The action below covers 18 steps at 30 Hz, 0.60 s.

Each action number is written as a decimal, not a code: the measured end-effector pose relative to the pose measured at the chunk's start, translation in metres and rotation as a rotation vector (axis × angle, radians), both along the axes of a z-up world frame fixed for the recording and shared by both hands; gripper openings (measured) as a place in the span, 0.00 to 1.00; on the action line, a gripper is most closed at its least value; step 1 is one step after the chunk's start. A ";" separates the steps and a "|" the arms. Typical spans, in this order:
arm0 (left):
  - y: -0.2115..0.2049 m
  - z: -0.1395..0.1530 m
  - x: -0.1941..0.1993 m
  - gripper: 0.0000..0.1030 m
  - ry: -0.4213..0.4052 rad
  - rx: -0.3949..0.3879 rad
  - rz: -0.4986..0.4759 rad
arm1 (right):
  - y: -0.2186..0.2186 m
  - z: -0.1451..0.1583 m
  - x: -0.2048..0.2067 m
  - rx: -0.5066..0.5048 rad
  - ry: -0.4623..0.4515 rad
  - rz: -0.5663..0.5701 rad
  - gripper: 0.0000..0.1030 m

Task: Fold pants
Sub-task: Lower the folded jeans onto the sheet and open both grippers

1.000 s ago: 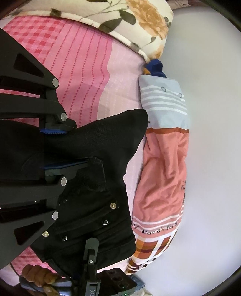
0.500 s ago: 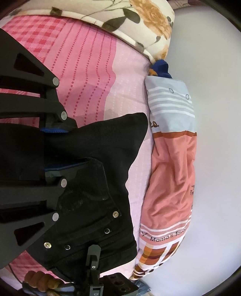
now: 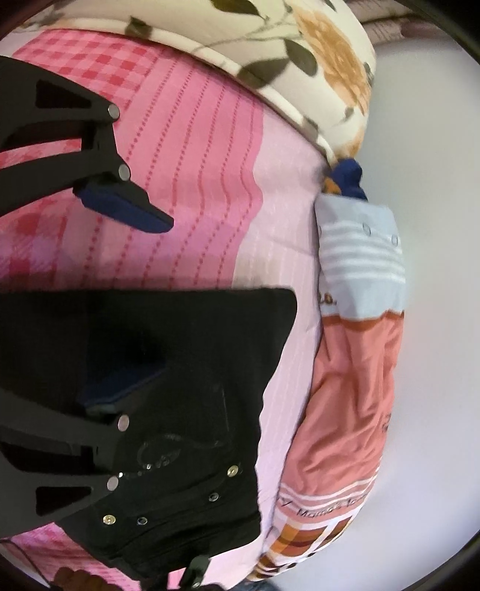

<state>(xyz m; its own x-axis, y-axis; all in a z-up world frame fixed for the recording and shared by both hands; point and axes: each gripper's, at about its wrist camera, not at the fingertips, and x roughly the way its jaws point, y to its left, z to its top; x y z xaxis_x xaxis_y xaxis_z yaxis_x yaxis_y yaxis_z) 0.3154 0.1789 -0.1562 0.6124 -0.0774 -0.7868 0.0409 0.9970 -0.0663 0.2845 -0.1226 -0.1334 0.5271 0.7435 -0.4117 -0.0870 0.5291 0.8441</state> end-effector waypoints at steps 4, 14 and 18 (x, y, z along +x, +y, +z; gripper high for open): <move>0.013 0.001 -0.006 0.72 -0.001 -0.033 0.052 | -0.006 0.020 -0.024 -0.053 -0.059 -0.057 0.55; 0.001 0.035 -0.053 0.72 -0.110 -0.003 0.091 | 0.060 0.075 -0.083 -0.408 -0.263 -0.021 0.78; -0.015 0.055 -0.075 0.83 -0.167 0.038 0.100 | 0.086 0.082 -0.107 -0.538 -0.322 -0.025 0.85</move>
<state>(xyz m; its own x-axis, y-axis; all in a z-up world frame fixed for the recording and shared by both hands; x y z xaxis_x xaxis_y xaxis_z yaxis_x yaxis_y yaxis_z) 0.2400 0.1639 -0.1009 0.7375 0.0183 -0.6751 -0.0513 0.9983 -0.0289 0.1778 -0.0368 -0.0514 0.7016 0.4623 -0.5423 -0.2747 0.8776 0.3928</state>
